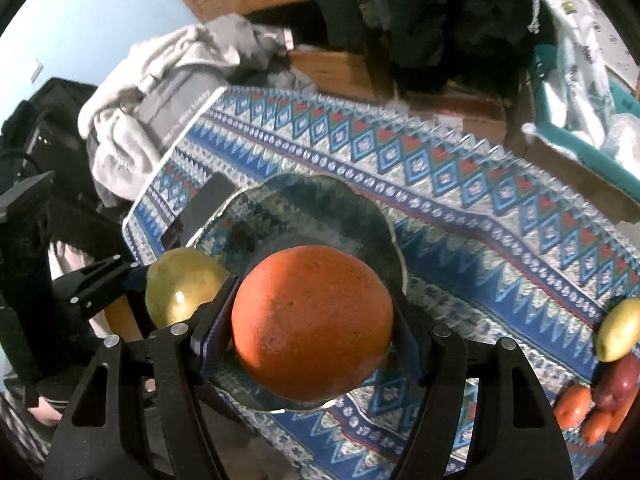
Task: Organize fruits
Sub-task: 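Carry the pear over the glass bowl with left tool while right tool carries the orange there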
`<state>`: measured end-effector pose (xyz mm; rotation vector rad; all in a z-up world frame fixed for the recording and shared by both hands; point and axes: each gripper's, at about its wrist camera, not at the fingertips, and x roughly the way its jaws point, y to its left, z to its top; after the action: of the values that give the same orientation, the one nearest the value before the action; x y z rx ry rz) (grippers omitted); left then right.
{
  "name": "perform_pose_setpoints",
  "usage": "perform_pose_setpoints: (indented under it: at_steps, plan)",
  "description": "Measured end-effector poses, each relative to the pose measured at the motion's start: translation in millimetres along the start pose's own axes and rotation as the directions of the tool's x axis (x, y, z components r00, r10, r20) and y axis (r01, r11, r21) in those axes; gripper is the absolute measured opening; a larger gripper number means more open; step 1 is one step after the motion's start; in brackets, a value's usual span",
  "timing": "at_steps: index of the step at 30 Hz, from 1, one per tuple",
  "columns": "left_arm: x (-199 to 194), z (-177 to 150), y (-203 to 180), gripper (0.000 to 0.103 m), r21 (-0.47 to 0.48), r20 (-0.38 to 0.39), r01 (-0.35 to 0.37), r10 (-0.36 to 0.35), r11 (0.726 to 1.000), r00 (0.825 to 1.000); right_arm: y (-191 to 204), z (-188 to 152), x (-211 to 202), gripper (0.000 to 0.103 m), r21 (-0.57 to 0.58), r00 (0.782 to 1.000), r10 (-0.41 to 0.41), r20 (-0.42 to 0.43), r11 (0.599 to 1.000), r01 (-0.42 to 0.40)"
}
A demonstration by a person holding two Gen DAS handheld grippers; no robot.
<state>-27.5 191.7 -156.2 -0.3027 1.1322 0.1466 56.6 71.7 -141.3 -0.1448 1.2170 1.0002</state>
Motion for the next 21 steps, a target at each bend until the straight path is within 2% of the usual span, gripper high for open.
perform_pose_setpoints:
  at_steps: [10, 21]
  plan:
    - [30, -16, 24, 0.067, -0.047, -0.088, -0.035, 0.031, 0.998, 0.996, -2, -10, 51, 0.07, 0.029, 0.993, 0.002, -0.119, 1.0, 0.001]
    - [54, -26, 22, 0.067, -0.046, -0.174, -0.053, 0.044, 0.998, 0.984, -10, -20, 68, 0.071, 0.04, 0.983, -0.003, -0.181, 0.999, 0.011]
